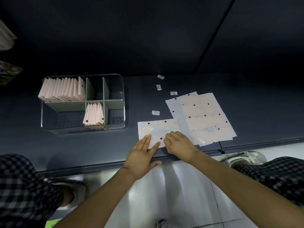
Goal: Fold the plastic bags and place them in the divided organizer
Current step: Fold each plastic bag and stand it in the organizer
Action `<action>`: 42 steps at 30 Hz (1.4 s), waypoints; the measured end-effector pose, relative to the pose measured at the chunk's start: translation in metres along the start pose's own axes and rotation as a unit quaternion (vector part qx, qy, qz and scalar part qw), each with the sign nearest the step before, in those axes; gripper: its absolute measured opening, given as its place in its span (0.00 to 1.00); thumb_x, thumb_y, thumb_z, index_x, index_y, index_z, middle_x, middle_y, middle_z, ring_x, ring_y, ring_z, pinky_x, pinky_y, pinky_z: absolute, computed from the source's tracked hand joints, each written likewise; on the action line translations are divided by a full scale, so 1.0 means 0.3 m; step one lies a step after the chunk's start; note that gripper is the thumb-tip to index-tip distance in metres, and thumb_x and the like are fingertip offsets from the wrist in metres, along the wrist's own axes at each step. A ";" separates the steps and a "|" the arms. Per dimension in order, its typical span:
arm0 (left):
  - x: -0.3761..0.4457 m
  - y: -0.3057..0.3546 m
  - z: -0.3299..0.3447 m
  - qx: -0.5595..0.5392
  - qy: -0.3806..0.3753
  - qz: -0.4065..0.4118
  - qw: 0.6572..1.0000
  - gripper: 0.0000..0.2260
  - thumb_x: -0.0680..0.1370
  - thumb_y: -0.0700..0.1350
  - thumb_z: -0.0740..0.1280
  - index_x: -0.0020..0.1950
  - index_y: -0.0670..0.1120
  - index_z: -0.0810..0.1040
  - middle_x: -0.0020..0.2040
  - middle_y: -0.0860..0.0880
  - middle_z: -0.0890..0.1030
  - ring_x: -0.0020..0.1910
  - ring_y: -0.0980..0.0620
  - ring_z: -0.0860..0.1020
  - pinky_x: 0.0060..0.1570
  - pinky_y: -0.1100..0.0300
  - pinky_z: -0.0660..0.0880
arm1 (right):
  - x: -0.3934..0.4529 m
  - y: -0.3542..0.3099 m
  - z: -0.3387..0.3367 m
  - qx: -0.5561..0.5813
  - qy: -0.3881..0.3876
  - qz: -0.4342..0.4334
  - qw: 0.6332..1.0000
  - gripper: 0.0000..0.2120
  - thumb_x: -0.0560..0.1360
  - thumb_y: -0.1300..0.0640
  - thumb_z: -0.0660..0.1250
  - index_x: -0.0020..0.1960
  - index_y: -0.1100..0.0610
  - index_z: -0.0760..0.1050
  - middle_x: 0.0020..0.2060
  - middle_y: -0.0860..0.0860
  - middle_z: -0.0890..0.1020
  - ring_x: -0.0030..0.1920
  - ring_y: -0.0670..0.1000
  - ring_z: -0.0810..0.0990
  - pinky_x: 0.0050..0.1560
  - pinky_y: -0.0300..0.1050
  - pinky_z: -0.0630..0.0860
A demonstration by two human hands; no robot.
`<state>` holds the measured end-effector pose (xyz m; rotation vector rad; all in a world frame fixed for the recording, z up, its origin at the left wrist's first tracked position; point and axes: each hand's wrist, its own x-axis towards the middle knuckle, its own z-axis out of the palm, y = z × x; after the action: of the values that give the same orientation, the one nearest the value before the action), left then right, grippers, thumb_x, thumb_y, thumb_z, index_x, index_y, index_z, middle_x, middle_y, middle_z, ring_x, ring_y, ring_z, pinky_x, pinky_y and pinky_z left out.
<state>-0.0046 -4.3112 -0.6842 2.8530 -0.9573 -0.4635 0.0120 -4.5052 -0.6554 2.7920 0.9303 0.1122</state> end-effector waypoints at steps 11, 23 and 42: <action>0.017 -0.099 -0.090 -0.159 0.132 -0.029 0.978 0.11 0.75 0.37 0.67 0.55 0.46 0.82 0.55 0.50 0.81 0.53 0.46 0.77 0.52 0.59 0.70 | -0.056 0.049 -0.038 0.381 -0.144 0.114 0.906 0.02 0.76 0.57 0.62 0.46 0.53 0.69 0.49 0.50 0.77 0.51 0.51 0.74 0.52 0.47 0.72; 0.135 -0.138 -0.133 -0.352 0.095 -0.220 0.905 0.09 0.78 0.48 0.66 0.52 0.44 0.77 0.43 0.44 0.81 0.46 0.42 0.78 0.43 0.54 0.73 | -0.037 0.108 0.045 0.478 -0.047 0.447 0.755 0.21 0.77 0.54 0.65 0.31 0.55 0.59 0.25 0.48 0.63 0.29 0.47 0.62 0.30 0.38 0.59; 0.081 -0.010 0.026 0.040 0.021 -0.023 0.999 0.35 0.76 0.68 0.40 0.73 0.49 0.29 0.74 0.42 0.31 0.74 0.44 0.33 0.72 0.52 0.32 | 0.018 0.112 0.060 0.425 -0.094 0.495 0.752 0.21 0.76 0.52 0.66 0.30 0.56 0.60 0.27 0.52 0.67 0.35 0.55 0.68 0.36 0.46 0.63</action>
<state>0.0131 -4.3236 -0.6983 2.9496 -0.9262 -0.3767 0.0381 -4.5312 -0.6659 3.6326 -0.8929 -0.5810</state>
